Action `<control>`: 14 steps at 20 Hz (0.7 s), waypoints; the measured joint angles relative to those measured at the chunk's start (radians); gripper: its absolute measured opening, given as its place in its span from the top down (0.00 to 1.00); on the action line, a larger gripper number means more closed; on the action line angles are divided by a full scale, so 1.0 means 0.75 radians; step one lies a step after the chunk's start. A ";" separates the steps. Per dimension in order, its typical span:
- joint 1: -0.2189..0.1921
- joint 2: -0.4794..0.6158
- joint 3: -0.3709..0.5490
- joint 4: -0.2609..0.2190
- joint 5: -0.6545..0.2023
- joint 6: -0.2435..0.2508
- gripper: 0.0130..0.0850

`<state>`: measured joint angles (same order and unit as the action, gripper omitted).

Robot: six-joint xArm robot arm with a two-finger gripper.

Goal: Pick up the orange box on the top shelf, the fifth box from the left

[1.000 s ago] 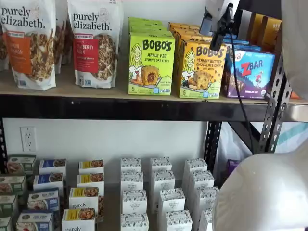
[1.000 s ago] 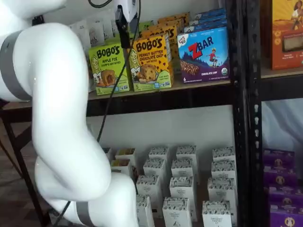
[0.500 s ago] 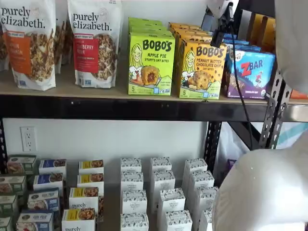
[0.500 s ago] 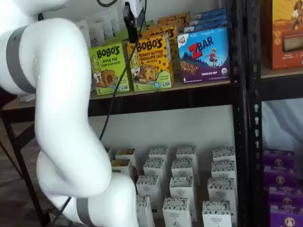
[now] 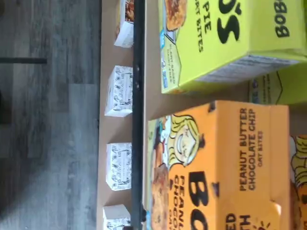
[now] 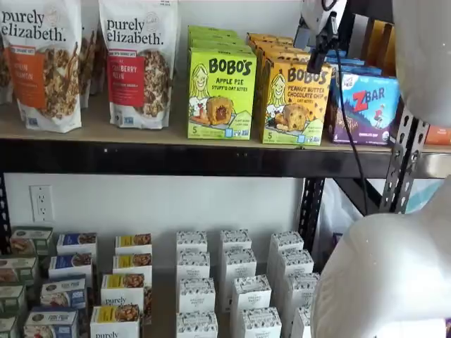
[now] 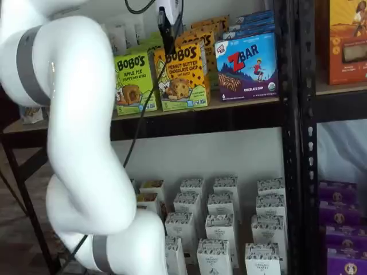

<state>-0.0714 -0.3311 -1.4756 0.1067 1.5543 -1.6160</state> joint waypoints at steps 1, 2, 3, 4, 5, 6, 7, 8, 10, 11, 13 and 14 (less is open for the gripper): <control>0.002 0.008 0.001 -0.004 -0.010 0.000 0.00; 0.006 0.018 -0.002 -0.011 -0.013 0.002 0.00; 0.010 0.037 -0.019 -0.022 0.004 0.003 0.00; 0.013 0.054 -0.036 -0.031 0.022 0.005 0.00; 0.016 0.074 -0.057 -0.041 0.048 0.006 0.00; 0.018 0.089 -0.074 -0.049 0.069 0.007 0.00; 0.020 0.103 -0.092 -0.056 0.091 0.007 0.00; 0.021 0.118 -0.109 -0.063 0.114 0.008 0.00; 0.024 0.148 -0.146 -0.078 0.160 0.008 0.00; 0.024 0.157 -0.157 -0.083 0.173 0.008 0.00; 0.023 0.174 -0.171 -0.087 0.185 0.006 0.00; 0.022 0.178 -0.175 -0.085 0.186 0.005 0.00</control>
<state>-0.0549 -0.1974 -1.6067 0.0426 1.6937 -1.6123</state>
